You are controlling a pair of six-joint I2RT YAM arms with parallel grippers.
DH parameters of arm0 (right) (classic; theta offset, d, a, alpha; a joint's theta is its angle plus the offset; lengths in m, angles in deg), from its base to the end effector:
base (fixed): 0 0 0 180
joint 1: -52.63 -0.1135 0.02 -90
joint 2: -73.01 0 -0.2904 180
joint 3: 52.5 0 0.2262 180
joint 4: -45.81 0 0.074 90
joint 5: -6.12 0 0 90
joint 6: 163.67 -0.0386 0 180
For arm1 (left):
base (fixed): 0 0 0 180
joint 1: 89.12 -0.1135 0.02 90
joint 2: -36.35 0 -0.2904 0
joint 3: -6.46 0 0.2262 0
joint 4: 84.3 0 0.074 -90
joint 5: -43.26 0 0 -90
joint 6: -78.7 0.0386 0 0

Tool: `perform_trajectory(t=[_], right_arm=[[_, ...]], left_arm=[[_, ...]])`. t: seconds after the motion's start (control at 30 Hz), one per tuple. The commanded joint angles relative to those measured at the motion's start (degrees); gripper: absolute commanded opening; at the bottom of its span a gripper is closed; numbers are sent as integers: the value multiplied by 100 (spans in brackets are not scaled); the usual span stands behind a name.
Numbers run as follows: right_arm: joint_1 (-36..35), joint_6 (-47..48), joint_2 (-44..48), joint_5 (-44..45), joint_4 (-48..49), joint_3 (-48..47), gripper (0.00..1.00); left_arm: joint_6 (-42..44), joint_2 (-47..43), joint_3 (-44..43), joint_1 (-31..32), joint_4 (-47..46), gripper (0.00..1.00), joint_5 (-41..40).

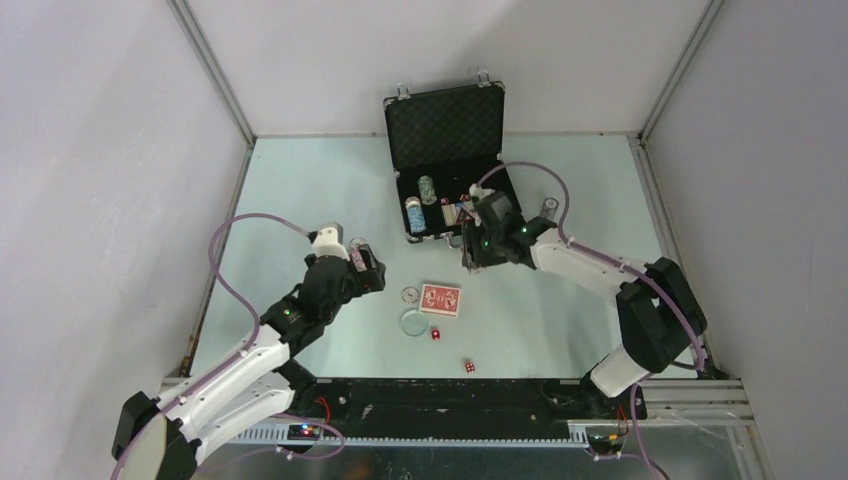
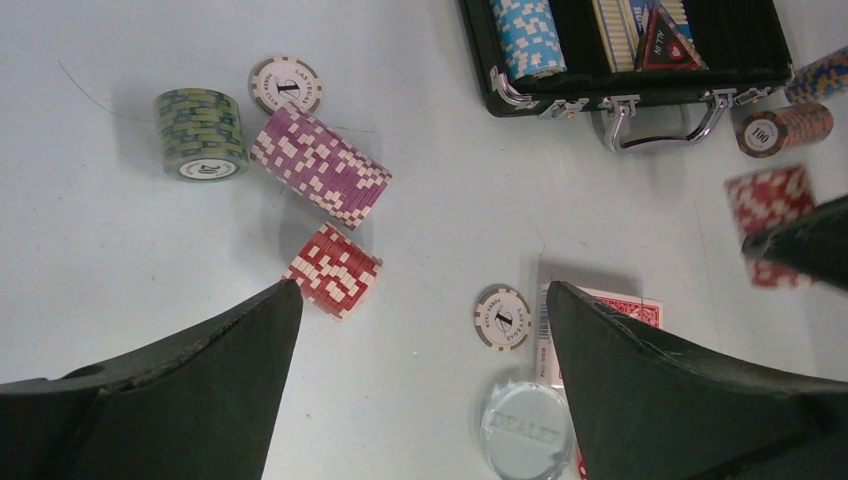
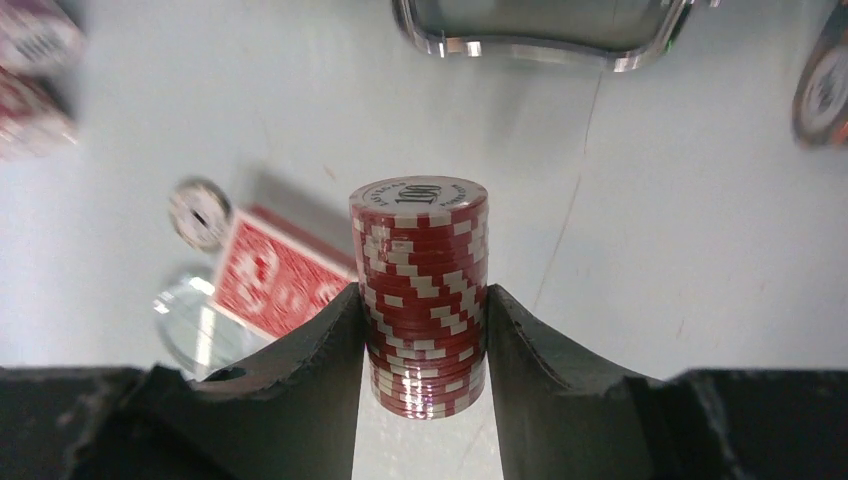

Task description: Pack up texas hold em set

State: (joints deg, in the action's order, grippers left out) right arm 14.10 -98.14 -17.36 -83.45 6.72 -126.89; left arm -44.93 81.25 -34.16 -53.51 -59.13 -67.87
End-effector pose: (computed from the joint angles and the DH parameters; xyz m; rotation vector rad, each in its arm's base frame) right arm 0.2378 0.1890 0.2493 -0.3136 2.5677 0.4170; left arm 0.1184 -0.0677 0.2475 -0.1882 2.0587 -0.3662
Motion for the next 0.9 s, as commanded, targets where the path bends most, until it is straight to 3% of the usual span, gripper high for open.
perform_trajectory(t=[0.0, 0.43, 0.87], right_arm=[[361, -167, -321, -771, 682, -871, 33], [526, -415, -2289, -1031, 458, -3425, 33], [615, -495, -3048, -892, 581, -3991, 34]], left_arm=[[-43, -53, -27, -67, -122, 100, -156], [13, -112, -34, -153, -56, 100, -88], [128, -375, -83, -321, 9, 98, 56]])
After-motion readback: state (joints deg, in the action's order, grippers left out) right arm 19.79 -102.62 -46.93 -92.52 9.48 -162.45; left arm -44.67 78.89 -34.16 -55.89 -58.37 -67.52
